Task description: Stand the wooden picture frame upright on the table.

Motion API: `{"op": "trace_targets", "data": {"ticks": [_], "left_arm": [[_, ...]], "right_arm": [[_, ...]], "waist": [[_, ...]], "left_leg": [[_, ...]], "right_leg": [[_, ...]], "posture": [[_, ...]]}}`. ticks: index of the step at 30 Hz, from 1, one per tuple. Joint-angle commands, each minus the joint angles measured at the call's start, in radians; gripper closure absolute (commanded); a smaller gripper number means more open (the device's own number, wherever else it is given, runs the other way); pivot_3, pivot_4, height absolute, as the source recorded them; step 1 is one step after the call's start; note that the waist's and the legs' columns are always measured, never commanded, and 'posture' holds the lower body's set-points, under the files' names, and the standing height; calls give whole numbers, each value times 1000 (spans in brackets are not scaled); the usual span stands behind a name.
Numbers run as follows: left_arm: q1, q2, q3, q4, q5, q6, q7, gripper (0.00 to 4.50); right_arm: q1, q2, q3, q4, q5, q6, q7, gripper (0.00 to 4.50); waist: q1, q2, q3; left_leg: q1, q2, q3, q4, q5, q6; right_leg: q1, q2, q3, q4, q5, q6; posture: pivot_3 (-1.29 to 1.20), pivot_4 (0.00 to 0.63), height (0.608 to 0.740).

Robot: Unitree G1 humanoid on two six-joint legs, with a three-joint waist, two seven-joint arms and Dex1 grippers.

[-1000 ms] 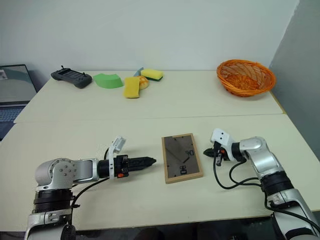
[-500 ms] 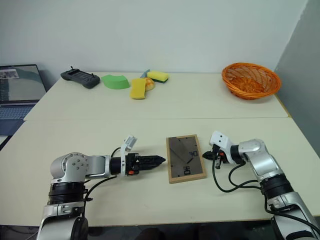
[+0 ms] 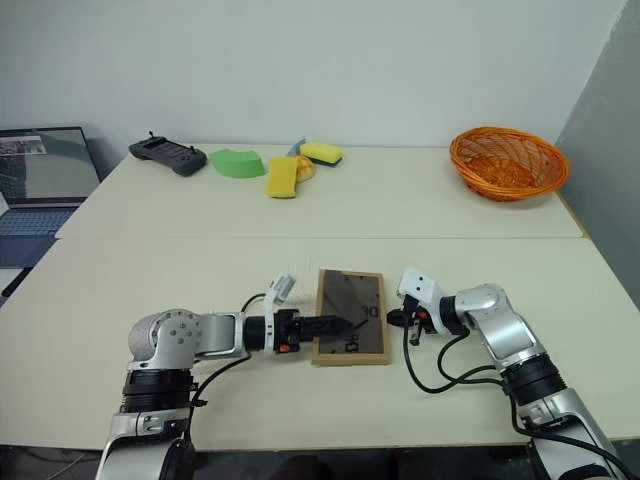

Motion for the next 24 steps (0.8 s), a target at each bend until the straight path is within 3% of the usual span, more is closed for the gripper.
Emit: {"op": "trace_targets", "data": {"ticks": [1, 5, 8, 19, 22, 24], "left_arm": [[44, -3, -85, 4, -10, 39, -18, 44], [48, -2, -90, 5, -6, 14, -20, 44], [46, -9, -84, 8, 0, -15, -16, 476], [32, 2, 4, -18, -45, 24, 0, 2727], [28, 7, 39, -23, -61, 41, 15, 3182], [28, 8, 56, -26, -70, 51, 23, 3222]], "right_arm": [[-3, 7, 0, -33, 11, 4, -9, 4500], [10, 9, 1, -54, 21, 15, -5, 4500], [18, 9, 2, -73, 24, 27, -5, 4500], [14, 1, -12, -39, 20, 20, -25, 4500], [11, 3, -11, -29, 21, 17, -28, 4500], [6, 6, -9, -19, 19, 12, -31, 4500]], "waist": [[-1, 0, 0], [-2, 0, 0], [-3, 0, 0], [-10, -3, 2], [-11, -3, 2], [-12, -4, 3]], "left_leg": [[0, 0, 0, 0, 0, 0], [0, 0, 0, 0, 0, 0], [0, 0, 0, 0, 0, 0], [-2, 0, 0, -1, 0, 0], [-2, 1, 0, -1, 0, 0], [-2, 1, 0, -1, 0, 0]], "right_leg": [[0, 0, 0, 0, 0, 0], [0, 0, 0, 0, 0, 0], [0, 0, 0, 0, 0, 0], [-3, 0, 0, 1, 0, 0], [-3, 0, 0, 1, 0, 0], [-4, 0, 0, 1, 0, 0]], "posture": [[0, 150, 740], [0, 150, 740], [0, 150, 740], [0, 150, 740], [0, 150, 740], [0, 150, 740]]}}
